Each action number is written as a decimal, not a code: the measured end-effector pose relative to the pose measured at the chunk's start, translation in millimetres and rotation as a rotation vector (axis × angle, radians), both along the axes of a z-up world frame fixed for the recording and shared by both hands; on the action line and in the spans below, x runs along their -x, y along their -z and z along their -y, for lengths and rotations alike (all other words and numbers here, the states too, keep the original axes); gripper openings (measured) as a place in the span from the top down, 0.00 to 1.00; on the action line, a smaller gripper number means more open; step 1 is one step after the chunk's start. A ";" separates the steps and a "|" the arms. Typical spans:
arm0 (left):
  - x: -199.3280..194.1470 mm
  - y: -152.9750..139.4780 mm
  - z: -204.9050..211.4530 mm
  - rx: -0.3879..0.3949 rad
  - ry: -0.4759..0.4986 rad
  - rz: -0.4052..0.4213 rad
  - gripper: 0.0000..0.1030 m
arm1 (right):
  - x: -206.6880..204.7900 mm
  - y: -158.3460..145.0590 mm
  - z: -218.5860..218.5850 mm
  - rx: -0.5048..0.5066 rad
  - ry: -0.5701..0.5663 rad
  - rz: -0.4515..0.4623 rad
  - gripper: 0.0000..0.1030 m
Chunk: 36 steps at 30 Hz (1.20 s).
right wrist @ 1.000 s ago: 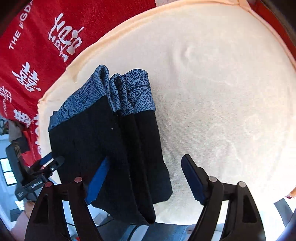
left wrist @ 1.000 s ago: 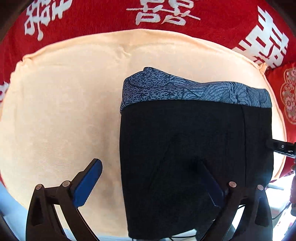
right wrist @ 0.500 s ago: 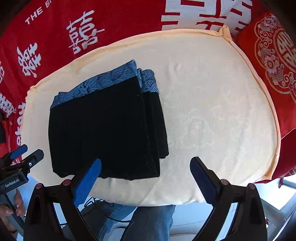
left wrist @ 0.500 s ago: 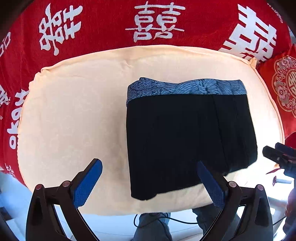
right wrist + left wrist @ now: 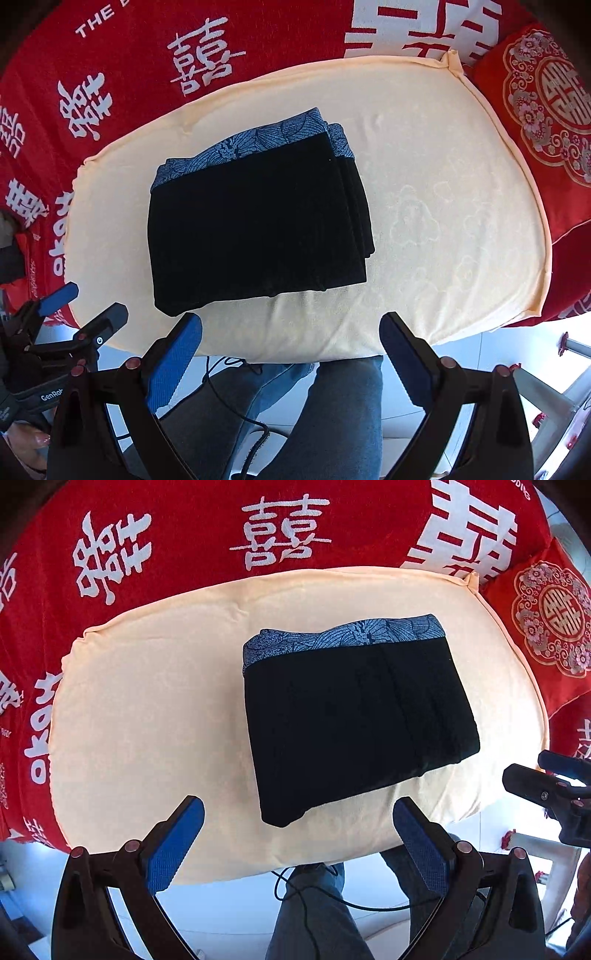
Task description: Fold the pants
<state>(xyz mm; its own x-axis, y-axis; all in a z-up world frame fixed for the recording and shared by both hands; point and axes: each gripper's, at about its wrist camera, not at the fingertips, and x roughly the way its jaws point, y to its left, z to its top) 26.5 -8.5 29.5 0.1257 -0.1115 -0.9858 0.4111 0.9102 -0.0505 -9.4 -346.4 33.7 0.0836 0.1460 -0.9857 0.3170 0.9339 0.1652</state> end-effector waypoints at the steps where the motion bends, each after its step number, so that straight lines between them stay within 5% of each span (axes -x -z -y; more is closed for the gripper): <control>1: 2.8 -3.5 -0.9 0.001 0.002 0.003 0.00 | 0.0 -1.9 -1.1 0.002 0.004 -0.005 0.05; 8: 14.7 -25.0 -10.4 -0.015 -0.005 0.036 0.00 | -0.9 -17.4 -12.1 0.076 -0.055 0.005 0.05; 17: 28.8 -40.5 -9.9 -0.041 -0.130 0.053 0.00 | -0.4 -38.8 -8.9 0.094 -0.158 0.011 0.05; 23: 36.3 -61.6 6.1 -0.067 -0.135 0.110 0.00 | 2.4 -48.4 2.8 0.112 -0.178 0.028 0.05; 36: 49.7 -64.1 17.1 -0.104 -0.120 0.098 0.00 | 10.2 -50.1 0.1 0.088 -0.216 0.053 0.05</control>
